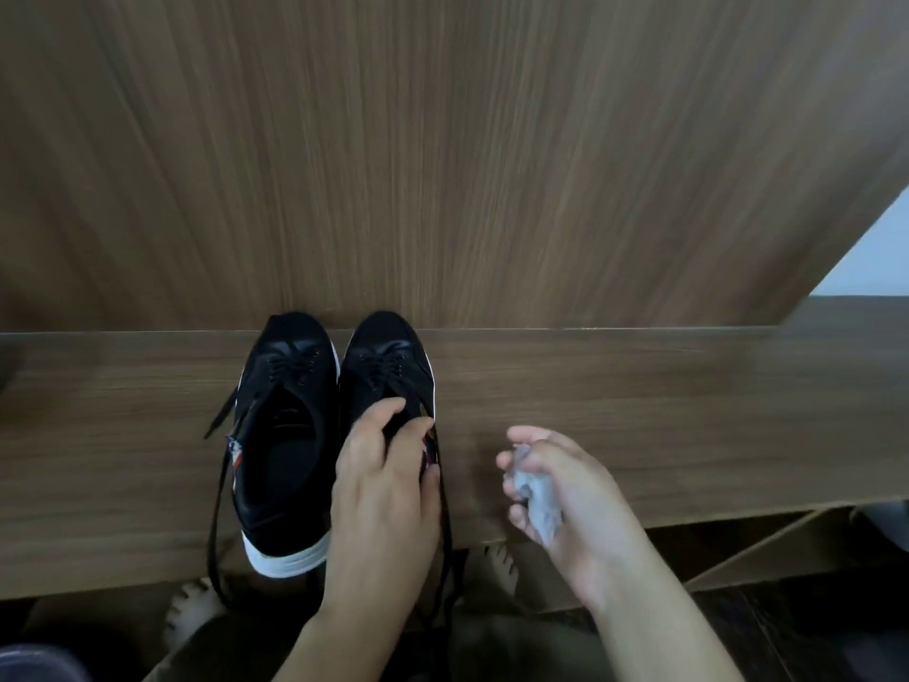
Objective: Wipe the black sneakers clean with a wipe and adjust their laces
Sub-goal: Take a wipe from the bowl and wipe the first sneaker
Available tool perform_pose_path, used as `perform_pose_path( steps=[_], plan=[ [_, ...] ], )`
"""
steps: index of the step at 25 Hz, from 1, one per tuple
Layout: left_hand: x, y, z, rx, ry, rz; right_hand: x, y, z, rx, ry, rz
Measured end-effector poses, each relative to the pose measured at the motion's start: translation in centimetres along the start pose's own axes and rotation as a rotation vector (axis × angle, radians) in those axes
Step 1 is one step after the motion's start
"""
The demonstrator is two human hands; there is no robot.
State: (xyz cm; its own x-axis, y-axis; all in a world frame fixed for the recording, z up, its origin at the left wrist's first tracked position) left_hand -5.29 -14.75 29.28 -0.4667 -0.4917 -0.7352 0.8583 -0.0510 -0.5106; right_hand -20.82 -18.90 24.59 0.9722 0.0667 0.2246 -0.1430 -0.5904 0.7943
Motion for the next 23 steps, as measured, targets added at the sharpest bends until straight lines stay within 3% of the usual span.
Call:
perform_pose_path(
  steps=[3,6,9,14,18,21,23],
  plan=[
    [-0.3,0.5,-0.4,0.024,-0.073,-0.125,1.4,-0.7,1.4,-0.111,-0.063,-0.721],
    [0.4,1.3,-0.9,0.004,0.009,-0.123,3.8,-3.4,2.5,-0.102,0.054,-1.008],
    [0.4,1.8,-1.1,-0.043,0.095,-0.129,4.8,-2.4,1.7,-0.187,0.032,-1.041],
    [-2.1,1.4,0.4,-0.170,0.106,-0.337,7.9,-0.4,-2.4,-0.453,0.168,-1.010],
    [-3.5,2.0,0.9,-0.194,0.143,-0.164,9.3,0.4,-4.9,-0.695,0.169,-0.967],
    [-5.4,1.7,3.9,-0.074,0.072,-0.057,8.7,1.5,-5.1,-0.727,0.101,-0.955],
    [-3.3,3.6,7.3,-0.045,0.278,0.151,8.1,1.6,-4.4,-0.642,0.103,-0.939]
  ],
)
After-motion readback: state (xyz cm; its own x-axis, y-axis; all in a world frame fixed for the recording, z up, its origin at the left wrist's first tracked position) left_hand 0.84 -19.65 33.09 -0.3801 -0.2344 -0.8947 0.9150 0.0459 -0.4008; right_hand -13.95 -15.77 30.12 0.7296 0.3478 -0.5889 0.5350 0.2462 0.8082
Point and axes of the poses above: each hand's wrist, its own z-axis towards the middle knuckle, its own x-axis out of the palm, y = z × x, the point moved 10 cm from there along z, towards the middle knuckle, and after that the axes turned 5 degrees about x, right-handed, at the moved point
